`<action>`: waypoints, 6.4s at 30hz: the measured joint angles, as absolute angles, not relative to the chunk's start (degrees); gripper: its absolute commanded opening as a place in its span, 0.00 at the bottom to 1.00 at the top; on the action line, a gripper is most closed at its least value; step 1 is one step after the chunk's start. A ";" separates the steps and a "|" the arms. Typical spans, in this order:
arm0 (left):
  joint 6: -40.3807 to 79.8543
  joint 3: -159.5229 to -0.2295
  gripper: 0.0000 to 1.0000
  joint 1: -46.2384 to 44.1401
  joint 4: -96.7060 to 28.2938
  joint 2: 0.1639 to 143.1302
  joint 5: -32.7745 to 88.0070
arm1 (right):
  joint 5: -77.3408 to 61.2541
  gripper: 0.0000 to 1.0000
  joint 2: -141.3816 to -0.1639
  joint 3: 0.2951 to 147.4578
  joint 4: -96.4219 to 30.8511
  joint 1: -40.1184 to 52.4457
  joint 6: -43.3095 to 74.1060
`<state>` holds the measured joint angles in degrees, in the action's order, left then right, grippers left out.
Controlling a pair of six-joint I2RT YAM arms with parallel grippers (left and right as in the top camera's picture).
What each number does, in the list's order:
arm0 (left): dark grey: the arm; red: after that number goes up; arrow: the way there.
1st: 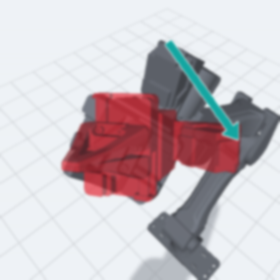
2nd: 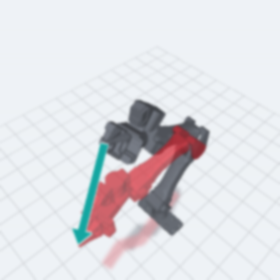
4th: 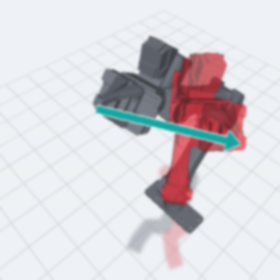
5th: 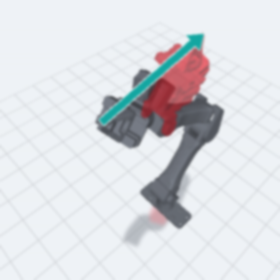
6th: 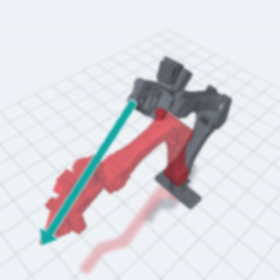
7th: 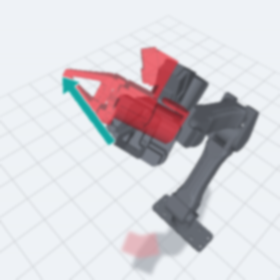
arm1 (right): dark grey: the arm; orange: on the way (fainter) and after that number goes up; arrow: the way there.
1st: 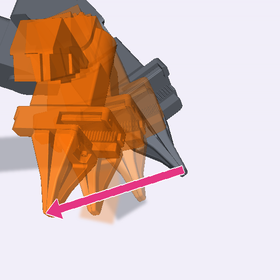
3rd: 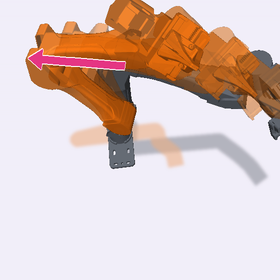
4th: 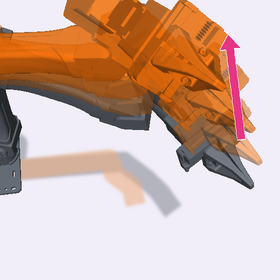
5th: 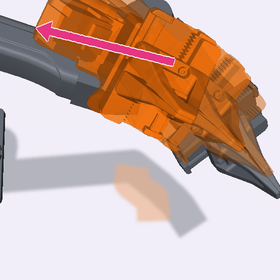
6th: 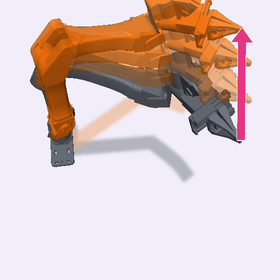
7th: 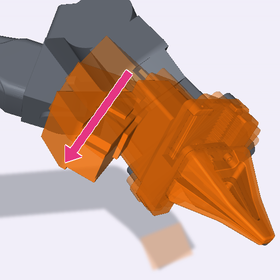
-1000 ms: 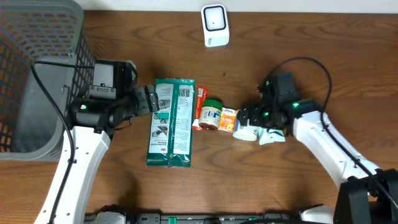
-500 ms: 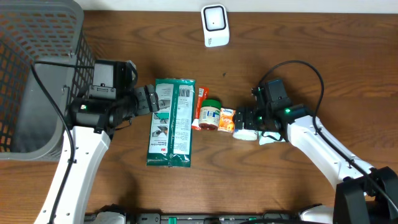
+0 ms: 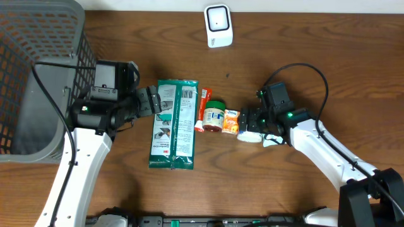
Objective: Scan the item barcode
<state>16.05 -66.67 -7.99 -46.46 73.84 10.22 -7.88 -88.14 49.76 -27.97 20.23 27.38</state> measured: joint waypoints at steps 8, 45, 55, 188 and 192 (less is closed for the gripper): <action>16.05 -66.67 0.85 -7.99 -46.46 73.84 10.22 | -7.60 0.72 -88.14 49.74 -27.03 20.23 28.08; 16.05 -66.67 0.85 -7.99 -46.46 73.84 10.22 | -19.20 0.19 -82.04 49.98 -30.35 20.34 27.31; 16.05 -66.67 0.85 -7.99 -46.46 73.84 10.22 | -13.30 0.18 -81.80 50.57 -36.56 20.34 26.30; 16.05 -66.67 0.85 -7.99 -46.46 73.84 10.22 | -2.15 0.44 -80.14 56.07 -42.81 21.23 18.04; 16.05 -66.67 0.86 -7.99 -46.46 73.84 10.22 | -3.31 0.59 -79.53 61.34 -48.51 21.23 16.36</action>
<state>16.05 -66.67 -7.99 -46.46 73.84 10.22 -3.31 -79.53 61.34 -48.51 21.23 16.36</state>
